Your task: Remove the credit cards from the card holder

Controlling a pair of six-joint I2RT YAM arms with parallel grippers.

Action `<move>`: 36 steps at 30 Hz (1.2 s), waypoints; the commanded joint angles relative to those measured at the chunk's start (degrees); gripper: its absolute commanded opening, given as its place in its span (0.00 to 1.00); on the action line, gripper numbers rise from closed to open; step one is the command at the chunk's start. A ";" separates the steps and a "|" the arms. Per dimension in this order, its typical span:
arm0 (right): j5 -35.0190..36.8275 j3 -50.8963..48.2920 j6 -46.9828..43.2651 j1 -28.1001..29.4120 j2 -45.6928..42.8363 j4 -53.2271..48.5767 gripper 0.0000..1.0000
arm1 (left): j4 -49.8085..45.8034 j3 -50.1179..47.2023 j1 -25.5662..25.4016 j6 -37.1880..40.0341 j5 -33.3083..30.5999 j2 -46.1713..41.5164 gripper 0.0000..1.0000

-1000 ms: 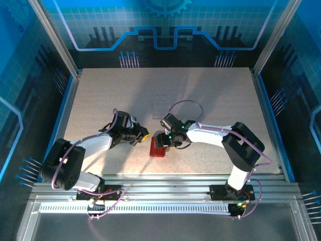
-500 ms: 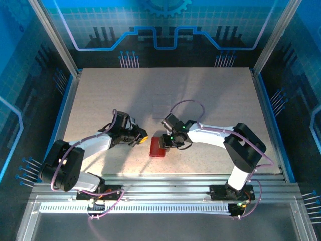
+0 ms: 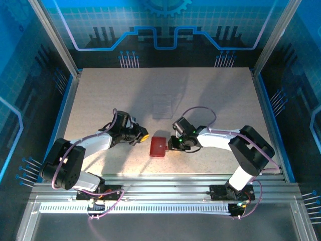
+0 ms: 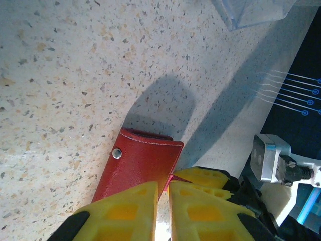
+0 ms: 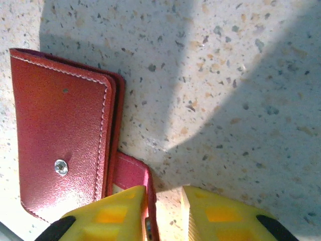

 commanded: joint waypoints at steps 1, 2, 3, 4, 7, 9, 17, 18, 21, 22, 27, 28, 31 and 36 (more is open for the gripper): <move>-4.41 -2.26 2.86 -0.90 0.06 6.83 0.25 | 0.70 0.74 0.35 -0.96 0.68 0.92 0.15; -4.74 -2.55 3.14 -0.99 0.26 7.57 0.25 | 0.85 0.82 0.33 -1.13 0.80 0.97 0.15; -4.96 -2.81 3.46 -1.02 0.31 8.24 0.24 | 0.76 0.98 0.29 -1.19 1.00 1.17 0.15; -5.17 -2.99 3.60 -1.08 0.31 8.61 0.22 | -0.15 1.32 0.27 -1.40 1.20 1.47 0.16; -4.83 -3.29 3.48 -1.31 -0.74 8.53 0.15 | -0.53 1.70 0.15 -1.25 1.53 1.99 0.16; -4.11 -3.35 3.03 -1.44 -2.29 7.74 0.10 | -0.23 1.62 0.06 -0.99 1.41 1.89 0.16; -4.20 -2.16 1.46 -3.47 -9.34 2.41 0.00 | 0.78 2.62 -0.29 -1.32 1.63 1.85 0.16; -4.43 -2.23 1.55 -3.39 -10.06 2.33 0.00 | 0.87 2.91 -0.29 -1.32 1.59 1.91 0.16; -5.57 -2.58 3.03 -3.19 -12.08 3.11 0.00 | 0.74 3.99 -0.24 -0.97 1.62 1.98 0.16; -5.86 -2.53 3.53 -2.99 -12.76 3.27 0.00 | 0.22 4.56 -0.29 -0.49 1.60 1.95 0.16; -5.19 -1.22 5.30 -1.39 -15.44 3.80 0.00 | -1.64 6.98 -0.25 1.12 1.14 1.92 0.16; -4.93 -0.56 5.36 -0.83 -15.57 3.79 0.00 | -1.99 7.44 -0.20 1.47 1.10 1.78 0.16; -4.35 1.88 4.83 0.28 -15.13 2.69 0.00 | -2.99 8.02 -0.20 2.17 0.73 1.44 0.16; -5.32 4.83 3.14 0.79 -11.99 2.01 0.00 | -4.40 7.61 0.06 3.12 0.20 0.20 0.17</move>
